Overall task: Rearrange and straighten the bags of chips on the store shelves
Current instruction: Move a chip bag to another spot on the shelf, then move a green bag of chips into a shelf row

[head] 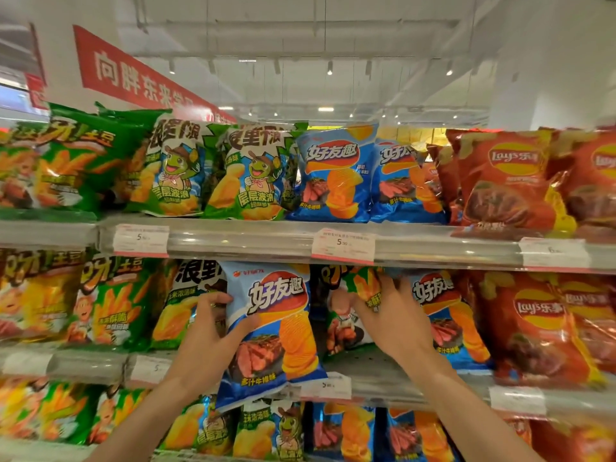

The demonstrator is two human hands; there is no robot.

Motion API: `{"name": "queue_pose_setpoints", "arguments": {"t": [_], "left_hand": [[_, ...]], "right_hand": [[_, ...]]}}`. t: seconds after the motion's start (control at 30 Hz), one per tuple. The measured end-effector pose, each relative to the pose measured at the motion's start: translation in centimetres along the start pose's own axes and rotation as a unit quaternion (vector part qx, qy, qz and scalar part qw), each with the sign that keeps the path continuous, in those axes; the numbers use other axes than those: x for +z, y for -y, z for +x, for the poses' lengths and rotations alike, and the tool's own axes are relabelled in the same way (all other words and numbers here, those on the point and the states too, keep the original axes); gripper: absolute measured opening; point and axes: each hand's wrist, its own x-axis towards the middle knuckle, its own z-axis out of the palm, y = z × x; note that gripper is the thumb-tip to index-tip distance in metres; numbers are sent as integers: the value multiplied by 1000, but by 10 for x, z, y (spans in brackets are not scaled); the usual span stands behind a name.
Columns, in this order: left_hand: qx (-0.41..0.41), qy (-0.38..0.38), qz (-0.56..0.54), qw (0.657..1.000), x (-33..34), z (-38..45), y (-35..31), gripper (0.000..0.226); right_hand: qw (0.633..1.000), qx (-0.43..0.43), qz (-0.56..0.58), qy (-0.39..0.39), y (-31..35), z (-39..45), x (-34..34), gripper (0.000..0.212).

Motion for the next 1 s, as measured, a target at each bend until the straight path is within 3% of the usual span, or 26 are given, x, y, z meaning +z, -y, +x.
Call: {"name": "queue_pose_setpoints", "arguments": {"t": [0.1,0.23,0.5,0.63,0.83,1.0], "left_hand": [[1,6,18,1000,12,4,-4,60],[4,-12,64,998,32,16,-17,74],[60,0,163,985,111,29,-37,62],[52,-8,195,979,142,40,-42,65],[16,63,273,960,172,44,-31,57],[62,18,329,942,162,32,-37,58]], "right_hand": [[1000,3,16,3,-17,-5,-18,68],[999,34,24,22,-49,-21,-42,84],[991,100,90,-30,-104,-51,-80,85],[986,131,105,-20,-120,-64,-87,92],[978,132,162,-12,-131,-73,-87,88],[969,134,206,-10,-135,-72,-91,89]]}}
